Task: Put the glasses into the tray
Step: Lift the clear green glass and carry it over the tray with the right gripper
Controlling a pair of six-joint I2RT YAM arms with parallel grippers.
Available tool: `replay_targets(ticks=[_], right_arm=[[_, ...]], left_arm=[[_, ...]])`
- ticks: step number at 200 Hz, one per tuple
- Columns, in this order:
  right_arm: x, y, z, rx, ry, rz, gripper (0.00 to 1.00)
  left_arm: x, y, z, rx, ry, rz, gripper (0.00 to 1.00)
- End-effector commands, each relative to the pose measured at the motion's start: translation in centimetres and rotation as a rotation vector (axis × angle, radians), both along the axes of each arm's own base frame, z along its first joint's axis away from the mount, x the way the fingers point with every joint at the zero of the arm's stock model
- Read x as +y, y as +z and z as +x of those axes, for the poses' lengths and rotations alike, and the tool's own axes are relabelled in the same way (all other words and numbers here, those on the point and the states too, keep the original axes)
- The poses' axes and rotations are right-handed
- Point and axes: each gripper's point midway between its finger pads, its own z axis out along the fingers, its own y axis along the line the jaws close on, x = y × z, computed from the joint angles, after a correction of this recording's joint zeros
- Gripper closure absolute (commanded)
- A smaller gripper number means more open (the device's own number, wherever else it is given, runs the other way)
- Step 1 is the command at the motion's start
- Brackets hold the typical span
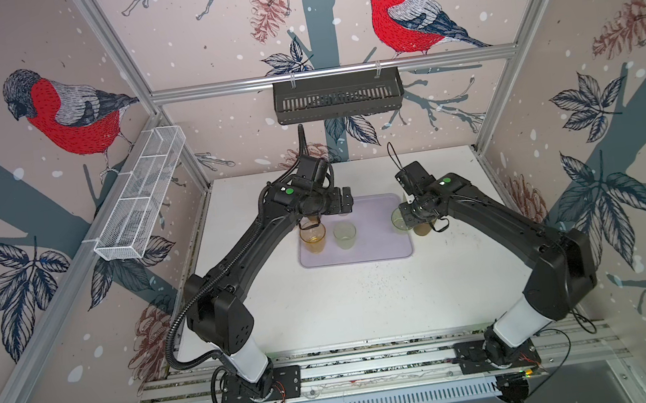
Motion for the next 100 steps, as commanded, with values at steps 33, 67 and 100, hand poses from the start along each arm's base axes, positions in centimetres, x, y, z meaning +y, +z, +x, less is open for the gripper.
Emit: replay_targets(ticks=[33, 67, 100], right_arm=[[1.2, 0.2, 1.8, -0.019, 0.052, -0.024, 0.98], [2.1, 0.1, 3.2, -0.025, 0.068, -0.024, 0.98], [3.1, -0.4, 4.6, -0.021, 0.086, -0.028, 0.98]], left_arm=[[1.6, 1.7, 0.7, -0.063, 0.048, -0.009, 0.01], [2.2, 1.9, 0.6, -0.072, 0.062, -0.004, 0.01], [2.8, 2.0, 0.3, -0.079, 0.079, 0.005, 0.01]])
